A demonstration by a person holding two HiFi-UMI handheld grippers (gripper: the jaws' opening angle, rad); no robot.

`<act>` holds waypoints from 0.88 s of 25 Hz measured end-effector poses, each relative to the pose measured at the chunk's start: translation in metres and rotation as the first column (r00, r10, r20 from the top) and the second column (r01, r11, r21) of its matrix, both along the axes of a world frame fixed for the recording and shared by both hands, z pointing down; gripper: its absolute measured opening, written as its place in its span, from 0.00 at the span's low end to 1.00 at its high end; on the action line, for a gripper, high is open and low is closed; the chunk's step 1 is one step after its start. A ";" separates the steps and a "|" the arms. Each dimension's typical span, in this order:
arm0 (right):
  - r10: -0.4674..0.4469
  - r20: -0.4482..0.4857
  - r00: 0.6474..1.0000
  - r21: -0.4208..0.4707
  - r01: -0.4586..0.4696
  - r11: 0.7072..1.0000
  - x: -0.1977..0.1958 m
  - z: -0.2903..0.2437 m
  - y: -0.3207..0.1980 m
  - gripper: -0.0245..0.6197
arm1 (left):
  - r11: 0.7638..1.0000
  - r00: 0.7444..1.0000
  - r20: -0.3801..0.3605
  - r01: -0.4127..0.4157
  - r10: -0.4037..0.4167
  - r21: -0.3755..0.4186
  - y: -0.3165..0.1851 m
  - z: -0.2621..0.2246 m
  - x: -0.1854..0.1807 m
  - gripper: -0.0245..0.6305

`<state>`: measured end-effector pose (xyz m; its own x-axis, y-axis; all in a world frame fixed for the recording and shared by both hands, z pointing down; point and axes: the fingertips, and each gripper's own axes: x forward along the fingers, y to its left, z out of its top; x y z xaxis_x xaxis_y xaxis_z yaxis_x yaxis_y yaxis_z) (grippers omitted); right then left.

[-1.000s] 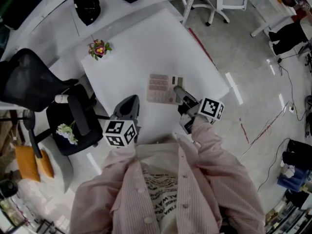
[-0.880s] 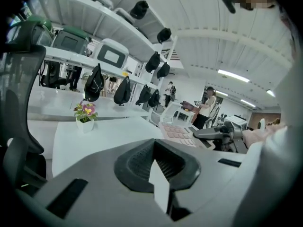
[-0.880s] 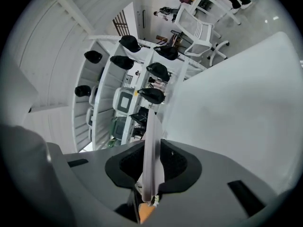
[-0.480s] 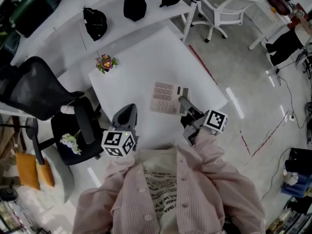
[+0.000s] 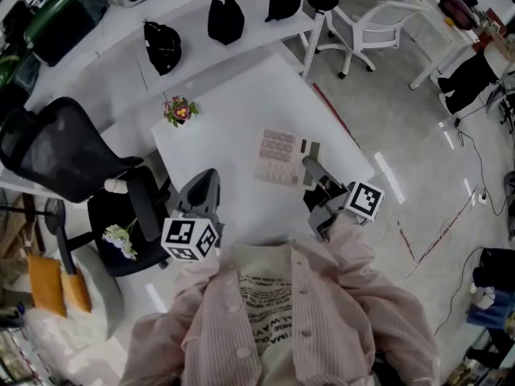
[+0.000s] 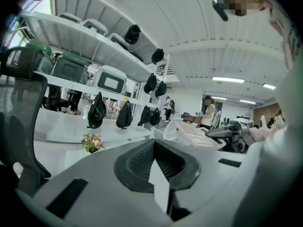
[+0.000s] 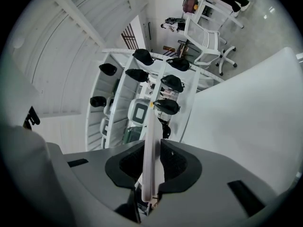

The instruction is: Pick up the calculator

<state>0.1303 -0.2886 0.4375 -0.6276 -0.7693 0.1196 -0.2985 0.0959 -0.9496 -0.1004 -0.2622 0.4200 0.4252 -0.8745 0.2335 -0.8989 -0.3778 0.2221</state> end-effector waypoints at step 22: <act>-0.008 0.040 0.999 0.045 0.007 0.999 0.002 -0.021 -0.002 0.14 | 0.997 0.999 0.031 0.022 -0.024 0.068 -0.002 -0.022 -0.008 0.04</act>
